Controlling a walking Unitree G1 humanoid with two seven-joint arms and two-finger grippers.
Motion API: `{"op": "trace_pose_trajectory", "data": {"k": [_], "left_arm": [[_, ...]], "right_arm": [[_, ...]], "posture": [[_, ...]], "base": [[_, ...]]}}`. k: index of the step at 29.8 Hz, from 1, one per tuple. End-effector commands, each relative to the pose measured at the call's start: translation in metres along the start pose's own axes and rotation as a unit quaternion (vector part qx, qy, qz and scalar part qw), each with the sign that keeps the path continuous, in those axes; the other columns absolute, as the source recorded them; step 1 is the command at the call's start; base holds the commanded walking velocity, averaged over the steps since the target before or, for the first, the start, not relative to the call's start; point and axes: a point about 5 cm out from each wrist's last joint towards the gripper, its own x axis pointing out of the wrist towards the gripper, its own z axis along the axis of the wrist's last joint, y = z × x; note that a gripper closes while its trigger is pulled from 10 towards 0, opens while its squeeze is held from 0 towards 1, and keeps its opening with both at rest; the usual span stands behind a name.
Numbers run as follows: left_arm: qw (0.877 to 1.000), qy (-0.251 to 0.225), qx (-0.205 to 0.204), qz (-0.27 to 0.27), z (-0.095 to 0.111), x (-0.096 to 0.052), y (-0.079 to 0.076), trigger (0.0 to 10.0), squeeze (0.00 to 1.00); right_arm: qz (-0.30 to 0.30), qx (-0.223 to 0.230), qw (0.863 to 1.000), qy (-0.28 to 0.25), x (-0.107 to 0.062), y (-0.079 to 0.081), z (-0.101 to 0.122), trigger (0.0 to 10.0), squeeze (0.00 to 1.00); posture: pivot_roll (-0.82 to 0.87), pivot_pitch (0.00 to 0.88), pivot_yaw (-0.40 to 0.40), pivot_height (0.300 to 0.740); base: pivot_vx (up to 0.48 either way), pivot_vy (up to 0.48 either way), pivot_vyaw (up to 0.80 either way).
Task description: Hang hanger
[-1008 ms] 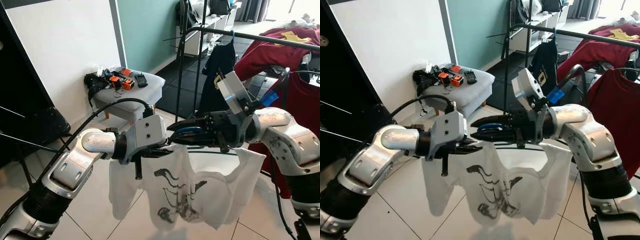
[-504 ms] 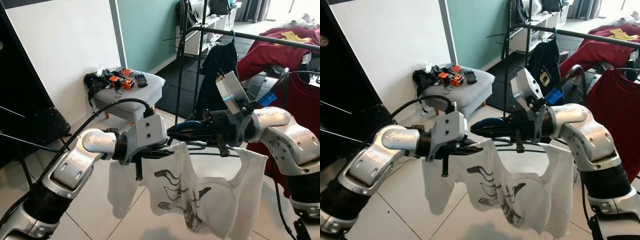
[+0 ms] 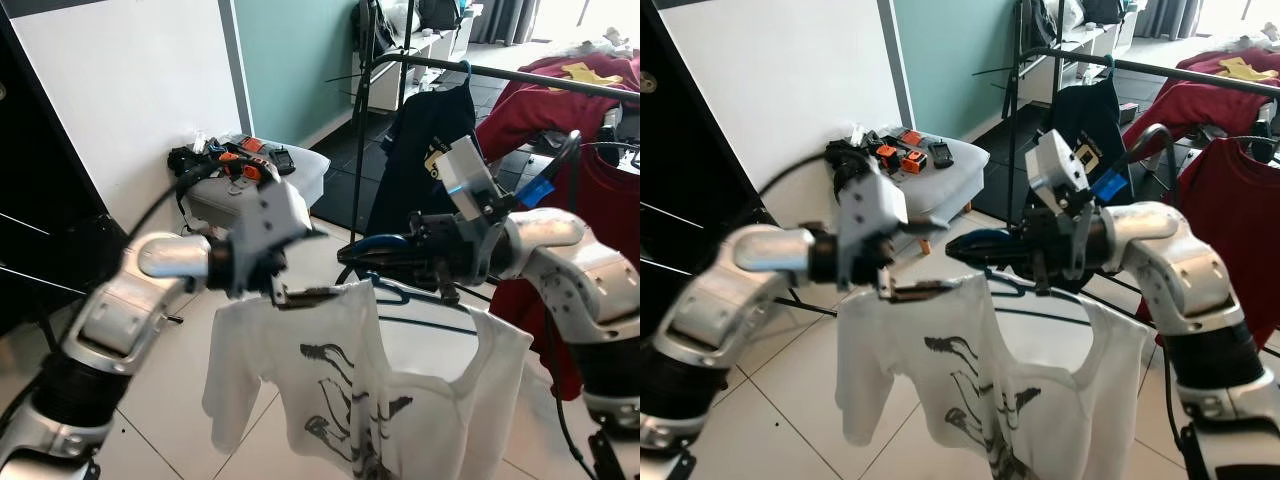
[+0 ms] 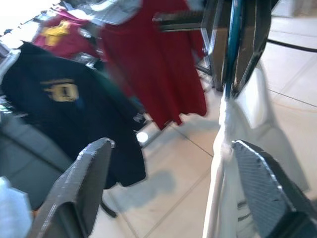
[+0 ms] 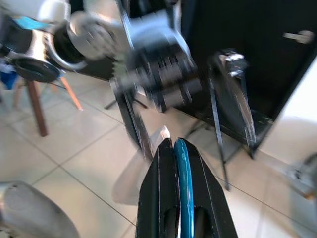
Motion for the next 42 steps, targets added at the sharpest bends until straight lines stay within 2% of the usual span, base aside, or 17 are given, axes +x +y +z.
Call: {"op": "trace_pose_trajectory", "data": {"k": [1, 2, 5, 6, 7, 8, 11, 15, 19, 32, 39, 40, 41, 42], "left_arm": [[1.0, -0.005, 0.0, 0.002, 0.006, -0.007, 0.004, 10.0, 1.0], [1.0, -0.005, 0.0, 0.002, 0.006, -0.007, 0.004, 10.0, 1.0], [0.999, -0.03, -0.021, 0.025, 0.011, -0.038, 0.016, 10.0, 1.0], [0.999, -0.03, -0.021, 0.025, 0.011, -0.038, 0.016, 10.0, 1.0], [0.999, -0.038, -0.029, 0.026, 0.011, -0.045, 0.017, 10.0, 0.67], [0.998, -0.042, -0.042, 0.019, 0.01, -0.052, 0.015, 10.0, 0.0], [0.998, -0.038, -0.054, 0.002, 0.005, -0.058, 0.01, 10.0, 0.0], [0.998, -0.023, -0.055, -0.002, -0.004, -0.057, 0.005, 10.0, 0.0], [0.998, -0.026, -0.045, 0.037, -0.017, -0.047, 0.009, 10.0, 0.0], [0.997, -0.047, -0.042, 0.044, -0.016, -0.039, 0.011, 10.0, 0.0], [0.996, -0.036, -0.021, 0.075, -0.016, -0.047, 0.02, 10.0, 0.0], [0.996, -0.038, -0.018, 0.084, -0.013, -0.053, 0.025, 10.0, 0.0], [0.996, -0.038, -0.018, 0.084, -0.013, -0.053, 0.025, 10.0, 0.0], [0.995, -0.039, -0.017, 0.089, -0.01, -0.061, 0.028, 10.0, 0.0]], "right_arm": [[-0.009, -0.026, 1.0, -0.004, -0.004, -0.004, 0.01, 0.0, 0.0], [-0.009, -0.026, 1.0, -0.004, -0.004, -0.004, 0.01, 0.0, 0.0], [-0.08, -0.059, 0.995, -0.009, -0.039, -0.023, 0.032, 0.0, 0.0], [-0.08, -0.059, 0.995, -0.009, -0.039, -0.023, 0.032, 0.0, 0.0], [-0.092, -0.066, 0.993, -0.014, -0.046, -0.025, 0.039, 0.0, 0.0], [-0.099, -0.074, 0.992, -0.021, -0.052, -0.027, 0.046, 0.0, 0.0], [-0.103, -0.088, 0.99, -0.034, -0.059, -0.028, 0.058, 0.0, 0.0], [-0.096, -0.098, 0.989, -0.049, -0.061, -0.027, 0.067, 0.0, 0.0], [-0.064, -0.114, 0.988, -0.077, -0.059, -0.022, 0.082, 0.0, 0.0], [-0.032, -0.141, 0.986, -0.086, -0.064, -0.017, 0.099, 0.0, 0.0], [-0.028, -0.145, 0.985, -0.091, -0.066, -0.015, 0.103, 0.0, 0.0], [-0.03, -0.145, 0.985, -0.09, -0.067, -0.016, 0.103, 0.0, 0.0], [-0.03, -0.145, 0.985, -0.09, -0.067, -0.016, 0.103, 0.0, 0.0], [-0.034, -0.145, 0.985, -0.088, -0.068, -0.017, 0.103, 0.0, 0.0]], "posture": [[-0.09, 0.027, 0.057, 0.74], [-0.09, 0.027, 0.057, 0.74], [-0.1, 0.025, 0.058, 0.74], [-0.1, 0.025, 0.058, 0.74], [-0.1, 0.027, 0.058, 0.74], [-0.1, 0.029, 0.058, 0.74], [-0.09, 0.029, 0.058, 0.74], [-0.1, 0.029, 0.057, 0.74], [-0.1, 0.03, 0.059, 0.74], [-0.11, 0.033, 0.066, 0.74], [-0.11, 0.034, 0.066, 0.74], [-0.11, 0.034, 0.066, 0.74], [-0.11, 0.034, 0.066, 0.74], [-0.11, 0.035, 0.065, 0.74]], "base": [[0.0, 0.0, 0.0], [0.0, 0.0, 0.0], [0.0, 0.0, 0.0], [0.0, 0.0, 0.0], [0.0, 0.0, 0.0], [0.0, 0.0, 0.0], [0.0, 0.0, 0.0], [0.0, 0.0, 0.0], [0.0, 0.0, 0.0], [0.0, 0.0, 0.0], [0.0, 0.0, 0.0], [0.0, 0.0, 0.0], [0.0, 0.0, 0.0], [0.0, 0.0, 0.0]]}}
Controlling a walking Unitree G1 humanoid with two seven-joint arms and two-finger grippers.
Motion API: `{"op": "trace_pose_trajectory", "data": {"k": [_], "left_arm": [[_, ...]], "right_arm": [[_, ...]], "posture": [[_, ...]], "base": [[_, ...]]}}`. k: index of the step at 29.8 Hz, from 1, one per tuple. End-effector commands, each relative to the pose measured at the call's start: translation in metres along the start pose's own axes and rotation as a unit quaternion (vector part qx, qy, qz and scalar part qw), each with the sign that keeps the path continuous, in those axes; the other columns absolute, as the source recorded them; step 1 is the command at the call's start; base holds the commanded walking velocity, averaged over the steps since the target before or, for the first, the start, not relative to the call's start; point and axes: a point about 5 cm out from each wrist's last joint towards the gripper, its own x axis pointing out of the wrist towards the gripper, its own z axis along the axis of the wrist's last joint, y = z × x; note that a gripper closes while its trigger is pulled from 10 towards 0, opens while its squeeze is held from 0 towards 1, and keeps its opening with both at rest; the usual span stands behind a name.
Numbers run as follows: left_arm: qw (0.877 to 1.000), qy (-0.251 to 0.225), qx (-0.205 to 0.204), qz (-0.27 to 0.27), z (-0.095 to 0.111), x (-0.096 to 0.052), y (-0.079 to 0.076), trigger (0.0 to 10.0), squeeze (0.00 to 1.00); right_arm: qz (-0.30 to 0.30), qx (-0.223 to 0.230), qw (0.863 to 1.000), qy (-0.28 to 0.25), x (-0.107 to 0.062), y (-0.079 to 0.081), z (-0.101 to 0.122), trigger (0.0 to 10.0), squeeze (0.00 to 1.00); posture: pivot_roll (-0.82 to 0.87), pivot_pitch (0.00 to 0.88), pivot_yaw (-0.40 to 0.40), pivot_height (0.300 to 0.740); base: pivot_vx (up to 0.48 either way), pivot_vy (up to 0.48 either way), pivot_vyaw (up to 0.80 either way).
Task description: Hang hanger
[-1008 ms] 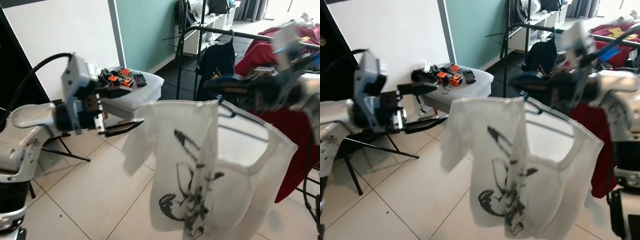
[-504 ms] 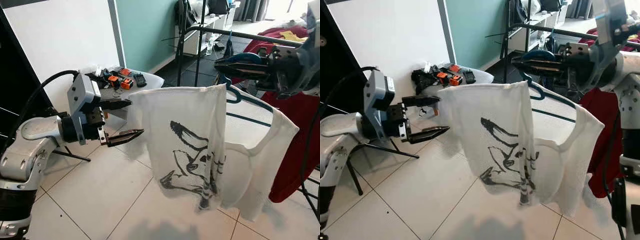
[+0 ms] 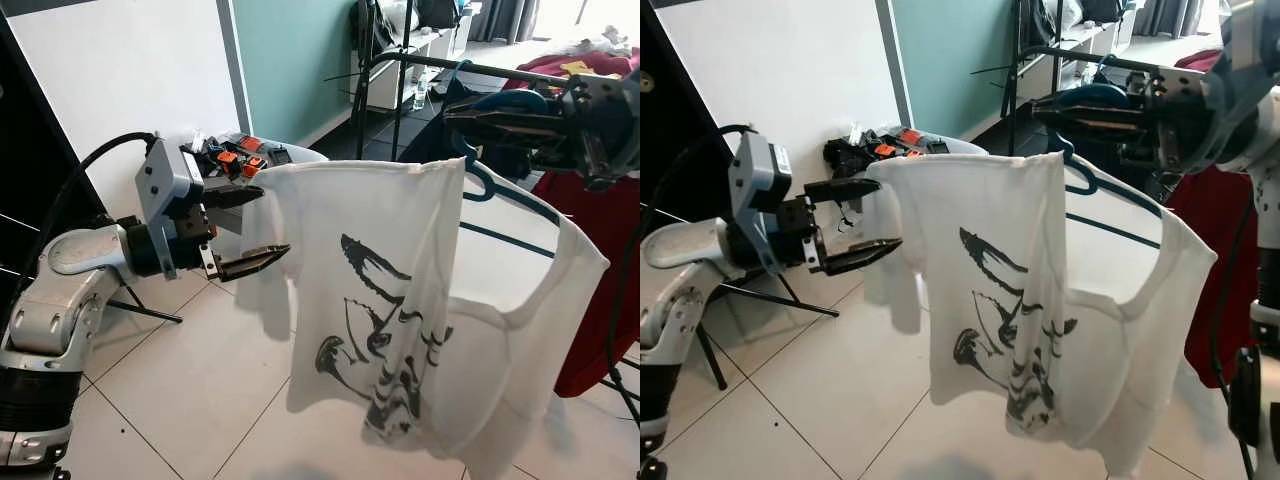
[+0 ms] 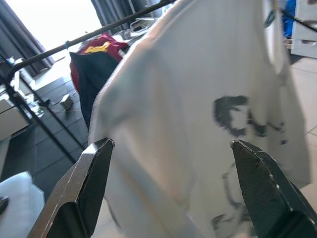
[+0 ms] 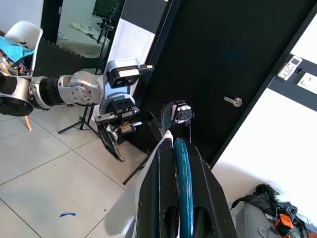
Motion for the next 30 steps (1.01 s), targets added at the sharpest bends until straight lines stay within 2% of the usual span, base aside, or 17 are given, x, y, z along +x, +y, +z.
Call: {"op": "trace_pose_trajectory", "data": {"k": [1, 3, 6, 10, 13, 17, 19, 21, 22, 30], "left_arm": [[1.0, 0.005, 0.014, 0.016, 0.008, -0.012, 0.01, 10.0, 0.0], [0.999, 0.011, 0.017, 0.025, 0.013, -0.026, 0.016, 10.0, 0.0], [0.999, 0.011, 0.017, 0.025, 0.013, -0.026, 0.016, 10.0, 0.0], [0.999, 0.02, 0.017, 0.039, 0.01, -0.033, 0.019, 10.0, 0.0], [1.0, 0.014, 0.004, 0.023, 0.004, -0.025, 0.012, 10.0, 0.0], [1.0, 0.013, 0.002, 0.02, 0.004, -0.024, 0.011, 10.0, 0.0], [1.0, 0.008, -0.017, -0.011, -0.001, -0.014, 0.0, 10.0, 0.0], [1.0, 0.008, -0.017, -0.011, -0.001, -0.014, 0.0, 10.0, 0.0], [0.999, 0.005, -0.026, -0.024, -0.003, -0.009, -0.005, 10.0, 0.0], [0.999, 0.012, -0.039, -0.027, -0.012, 0.0, -0.009, 10.0, 0.0]], "right_arm": [[0.005, -0.025, 1.0, -0.007, -0.001, 0.0, 0.013, 0.0, 0.0], [0.001, -0.025, 1.0, -0.004, -0.003, -0.001, 0.012, 0.0, 0.0], [0.001, -0.025, 1.0, -0.004, -0.003, -0.001, 0.012, 0.0, 0.0], [0.009, -0.024, 1.0, -0.008, -0.003, 0.0, 0.014, 0.0, 0.0], [0.014, -0.025, 1.0, -0.013, -0.001, 0.002, 0.016, 0.0, 0.0], [0.014, -0.026, 0.999, -0.013, -0.001, 0.002, 0.016, 0.0, 0.0], [0.018, -0.028, 0.999, -0.015, 0.0, 0.003, 0.018, 0.0, 0.0], [0.018, -0.028, 0.999, -0.015, 0.0, 0.003, 0.018, 0.0, 0.0], [0.019, -0.029, 0.999, -0.016, 0.001, 0.003, 0.019, 0.0, 0.0], [0.024, -0.035, 0.999, -0.026, 0.001, 0.005, 0.023, 0.0, 0.0]], "posture": [[-0.11, 0.035, 0.065, 0.74], [-0.1, 0.038, 0.066, 0.74], [-0.1, 0.038, 0.066, 0.74], [-0.1, 0.039, 0.065, 0.74], [-0.1, 0.04, 0.064, 0.74], [-0.1, 0.04, 0.064, 0.74], [-0.11, 0.039, 0.066, 0.74], [-0.11, 0.039, 0.066, 0.74], [-0.11, 0.039, 0.066, 0.74], [-0.1, 0.036, 0.068, 0.74]], "base": [[0.0, 0.0, 0.0], [0.0, 0.0, 0.0], [0.0, 0.0, 0.0], [0.0, 0.0, 0.0], [0.0, 0.0, 0.0], [0.0, 0.0, 0.0], [0.0, 0.0, 0.0], [0.0, 0.0, 0.0], [0.0, 0.0, 0.0], [0.0, 0.0, 0.0]]}}
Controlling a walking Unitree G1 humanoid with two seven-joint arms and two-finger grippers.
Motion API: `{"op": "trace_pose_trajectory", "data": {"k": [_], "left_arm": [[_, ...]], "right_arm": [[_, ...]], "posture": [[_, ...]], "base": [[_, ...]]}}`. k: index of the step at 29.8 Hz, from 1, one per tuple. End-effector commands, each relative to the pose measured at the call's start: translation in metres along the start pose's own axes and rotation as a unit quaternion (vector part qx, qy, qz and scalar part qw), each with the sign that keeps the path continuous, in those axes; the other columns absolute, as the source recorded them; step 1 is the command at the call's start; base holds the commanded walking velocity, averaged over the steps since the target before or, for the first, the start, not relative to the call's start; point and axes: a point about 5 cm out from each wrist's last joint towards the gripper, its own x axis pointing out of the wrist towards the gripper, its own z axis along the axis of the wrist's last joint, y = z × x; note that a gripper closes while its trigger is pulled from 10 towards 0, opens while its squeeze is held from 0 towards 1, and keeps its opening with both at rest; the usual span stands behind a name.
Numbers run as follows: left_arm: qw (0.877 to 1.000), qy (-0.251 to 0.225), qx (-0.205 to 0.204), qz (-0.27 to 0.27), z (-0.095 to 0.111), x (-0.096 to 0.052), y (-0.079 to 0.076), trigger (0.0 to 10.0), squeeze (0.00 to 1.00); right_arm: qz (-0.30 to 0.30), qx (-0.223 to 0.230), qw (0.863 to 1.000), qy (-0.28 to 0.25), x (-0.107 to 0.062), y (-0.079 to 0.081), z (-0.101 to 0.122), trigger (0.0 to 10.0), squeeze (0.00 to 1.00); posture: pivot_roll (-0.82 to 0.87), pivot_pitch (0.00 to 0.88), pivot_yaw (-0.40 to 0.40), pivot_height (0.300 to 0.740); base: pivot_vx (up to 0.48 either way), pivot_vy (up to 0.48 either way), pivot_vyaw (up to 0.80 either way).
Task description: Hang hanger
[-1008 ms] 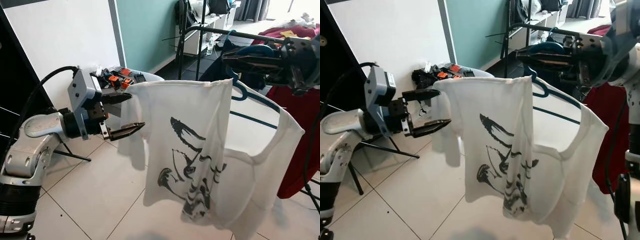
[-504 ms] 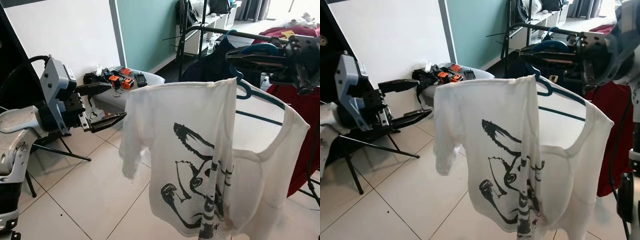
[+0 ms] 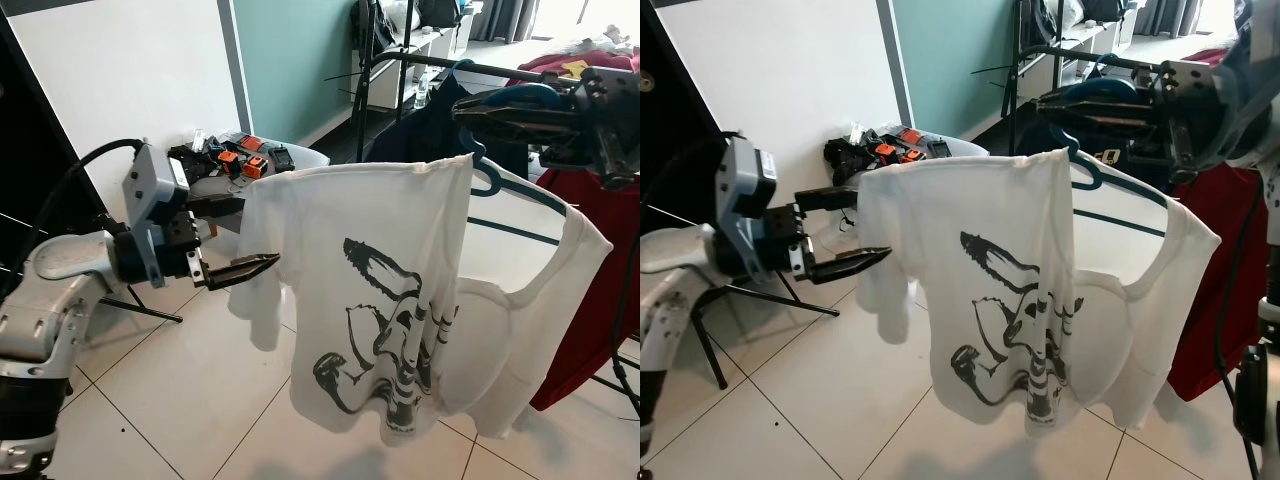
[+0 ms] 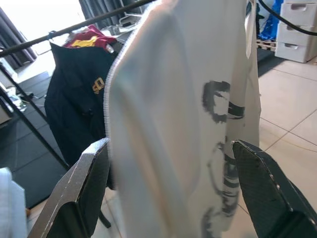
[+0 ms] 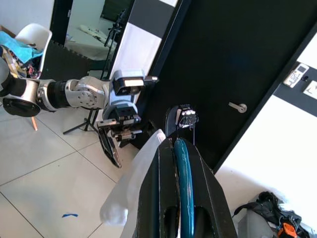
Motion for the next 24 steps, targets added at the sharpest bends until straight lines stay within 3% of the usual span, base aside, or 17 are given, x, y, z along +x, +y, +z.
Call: {"op": "trace_pose_trajectory", "data": {"k": [1, 2, 3, 4, 13, 24], "left_arm": [[1.0, 0.007, -0.009, 0.004, -0.005, 0.002, 0.0, 10.0, 0.0], [1.0, 0.007, -0.009, 0.004, -0.005, 0.002, 0.0, 10.0, 0.0], [1.0, 0.008, -0.011, 0.012, -0.007, 0.003, 0.001, 2.0, 0.0], [1.0, 0.01, -0.009, 0.021, -0.007, 0.003, 0.003, 0.0, 0.0], [0.998, 0.019, 0.006, 0.053, -0.004, -0.005, 0.014, 0.0, 0.0], [0.993, 0.03, 0.031, 0.108, 0.004, -0.029, 0.032, 0.0, 0.0]], "right_arm": [[0.008, -0.026, 0.999, -0.018, 0.001, 0.002, 0.014, 0.0, 0.0], [0.008, -0.026, 0.999, -0.018, 0.001, 0.002, 0.014, 0.0, 0.0], [0.009, -0.027, 0.999, -0.02, 0.001, 0.002, 0.015, 0.0, 0.0], [0.011, -0.027, 0.999, -0.021, 0.002, 0.002, 0.015, 0.0, 0.0], [0.009, -0.028, 0.999, -0.025, 0.001, 0.003, 0.016, 0.0, 0.0], [-0.026, -0.02, 0.999, -0.002, -0.009, 0.001, 0.008, 0.0, 0.0]], "posture": [[-0.1, 0.036, 0.068, 0.74], [-0.1, 0.036, 0.068, 0.74], [-0.1, 0.034, 0.068, 0.74], [-0.1, 0.033, 0.067, 0.74], [-0.1, 0.029, 0.067, 0.74], [-0.1, 0.036, 0.065, 0.74]], "base": [[0.0, 0.0, 0.0], [0.0, 0.0, 0.0], [0.0, 0.0, 0.0], [0.0, 0.0, 0.0], [0.0, 0.0, 0.0], [0.0, 0.0, 0.0]]}}
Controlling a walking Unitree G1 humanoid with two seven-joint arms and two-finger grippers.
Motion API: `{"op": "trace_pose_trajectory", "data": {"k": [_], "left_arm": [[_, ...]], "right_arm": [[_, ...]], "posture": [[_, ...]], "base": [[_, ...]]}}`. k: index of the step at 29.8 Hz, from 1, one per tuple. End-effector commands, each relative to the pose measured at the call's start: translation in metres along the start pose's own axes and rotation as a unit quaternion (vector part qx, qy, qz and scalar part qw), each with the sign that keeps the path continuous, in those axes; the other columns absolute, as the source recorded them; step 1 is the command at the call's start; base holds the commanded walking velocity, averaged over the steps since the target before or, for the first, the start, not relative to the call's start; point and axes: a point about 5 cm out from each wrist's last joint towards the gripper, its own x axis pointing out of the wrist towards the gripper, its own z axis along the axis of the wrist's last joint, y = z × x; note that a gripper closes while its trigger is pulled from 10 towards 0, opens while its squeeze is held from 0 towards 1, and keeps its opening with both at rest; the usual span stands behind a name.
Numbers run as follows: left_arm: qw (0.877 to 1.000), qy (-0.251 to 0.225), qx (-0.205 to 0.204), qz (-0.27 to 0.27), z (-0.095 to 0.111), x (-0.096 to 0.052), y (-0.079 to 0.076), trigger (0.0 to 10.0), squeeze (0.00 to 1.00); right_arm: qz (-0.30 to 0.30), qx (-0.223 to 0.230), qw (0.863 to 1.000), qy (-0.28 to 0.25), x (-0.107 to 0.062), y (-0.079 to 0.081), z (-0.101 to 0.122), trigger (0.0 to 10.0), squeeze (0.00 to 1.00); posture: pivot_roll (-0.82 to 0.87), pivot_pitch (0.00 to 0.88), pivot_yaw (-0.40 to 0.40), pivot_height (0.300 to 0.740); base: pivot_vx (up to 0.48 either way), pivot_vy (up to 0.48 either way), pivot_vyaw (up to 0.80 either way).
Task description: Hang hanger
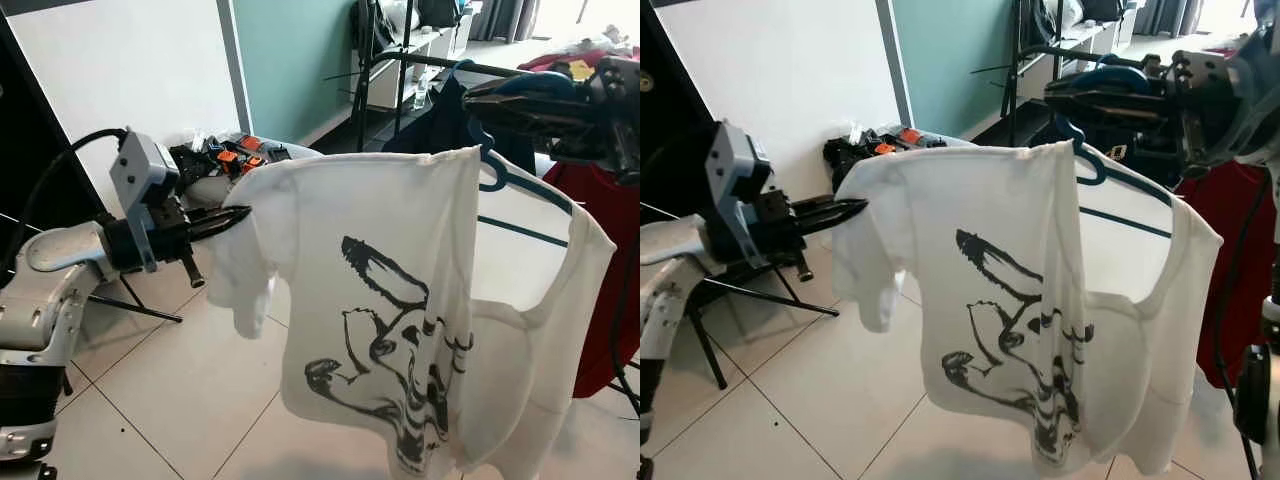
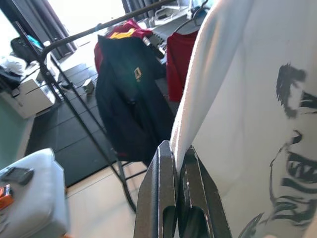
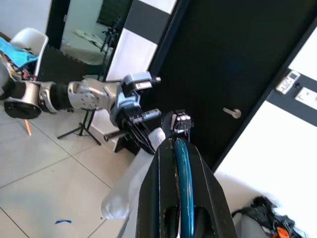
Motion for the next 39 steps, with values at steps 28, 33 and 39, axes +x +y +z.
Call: {"op": "trace_pose_trajectory", "data": {"k": [28, 33, 39], "left_arm": [[0.994, 0.021, 0.029, 0.101, 0.008, -0.049, 0.042, 0.0, 0.0], [0.992, 0.013, 0.033, 0.121, 0.013, -0.057, 0.049, 0.0, 0.0], [0.99, 0.003, 0.033, 0.134, 0.02, -0.064, 0.055, 0.0, 0.0]], "right_arm": [[-0.085, 0.053, 0.992, 0.079, -0.031, 0.019, -0.042, 0.0, 0.0], [-0.094, 0.066, 0.989, 0.091, -0.033, 0.024, -0.05, 0.0, 0.0], [-0.095, 0.088, 0.987, 0.092, -0.03, 0.032, -0.064, 0.0, 0.0]], "posture": [[-0.09, 0.036, 0.065, 0.74], [-0.09, 0.036, 0.064, 0.74], [-0.09, 0.036, 0.063, 0.74]], "base": [[0.0, 0.0, 0.0], [0.0, 0.0, 0.0], [0.0, 0.0, 0.0]]}}
